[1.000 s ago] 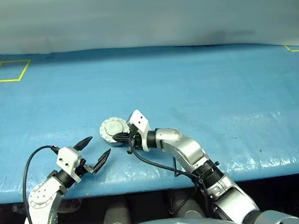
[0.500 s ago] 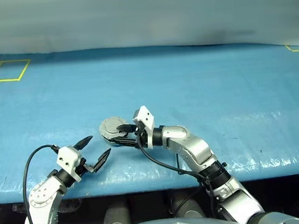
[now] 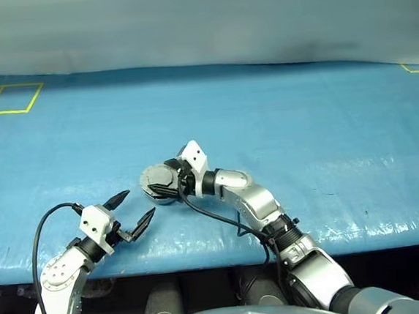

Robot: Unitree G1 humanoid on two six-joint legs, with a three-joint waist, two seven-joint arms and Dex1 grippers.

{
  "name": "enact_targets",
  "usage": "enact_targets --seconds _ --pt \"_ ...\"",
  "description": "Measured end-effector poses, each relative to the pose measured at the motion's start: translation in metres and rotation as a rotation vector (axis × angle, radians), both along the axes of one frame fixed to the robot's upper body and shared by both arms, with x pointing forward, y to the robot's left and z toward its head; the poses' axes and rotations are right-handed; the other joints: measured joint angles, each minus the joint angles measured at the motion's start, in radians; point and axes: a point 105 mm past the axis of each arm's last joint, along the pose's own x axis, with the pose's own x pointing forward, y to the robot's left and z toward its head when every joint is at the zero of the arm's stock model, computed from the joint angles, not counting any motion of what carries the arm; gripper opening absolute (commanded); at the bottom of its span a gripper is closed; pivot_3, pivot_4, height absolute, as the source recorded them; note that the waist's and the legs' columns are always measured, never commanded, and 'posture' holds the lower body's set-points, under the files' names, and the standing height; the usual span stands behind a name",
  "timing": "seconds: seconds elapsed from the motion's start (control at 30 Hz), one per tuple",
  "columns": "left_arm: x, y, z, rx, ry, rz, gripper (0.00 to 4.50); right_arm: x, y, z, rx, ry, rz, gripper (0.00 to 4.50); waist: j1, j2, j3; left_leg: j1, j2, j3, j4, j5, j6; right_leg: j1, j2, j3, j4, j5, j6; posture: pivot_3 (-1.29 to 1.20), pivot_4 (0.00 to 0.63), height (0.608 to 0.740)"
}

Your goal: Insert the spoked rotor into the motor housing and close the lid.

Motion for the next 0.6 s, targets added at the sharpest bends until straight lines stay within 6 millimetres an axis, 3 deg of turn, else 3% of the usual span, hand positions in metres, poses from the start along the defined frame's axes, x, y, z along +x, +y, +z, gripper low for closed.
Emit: enact_targets --seconds 0.23,0.43,0.6 --pt "-0.0022 0.0017 -0.0026 0.0 0.01 0.013 4.5 -0.0023 0.0012 -0.0034 -0.025 -0.035 0.013 4.47 -0.001 0.0 0.0 0.001 0.0 0.0 0.0 0.0 0.0 0.0 0.0 0.0 0.0 0.0 0.0 0.0 0.15 0.74" --pt "-0.002 0.0017 -0.0026 0.002 0.01 0.014 4.5 0.0001 -0.0005 -0.0068 -0.053 -0.066 0.0 3.02 -0.001 0.0 0.0 0.001 0.0 0.0 0.0 0.0 0.0 0.0 0.0 0.0 0.0 0.0 0.0 0.0 0.15 0.74" --pt "-0.0015 0.0015 -0.0024 0.006 0.008 0.012 4.5 -0.0003 -0.0021 -0.0065 -0.096 -0.131 0.01 3.02 -0.001 0.0 0.0 0.001 0.0 0.0 0.0 0.0 0.0 0.001 0.0 0.0 0.0 0.0 0.0 0.0 0.15 0.74"
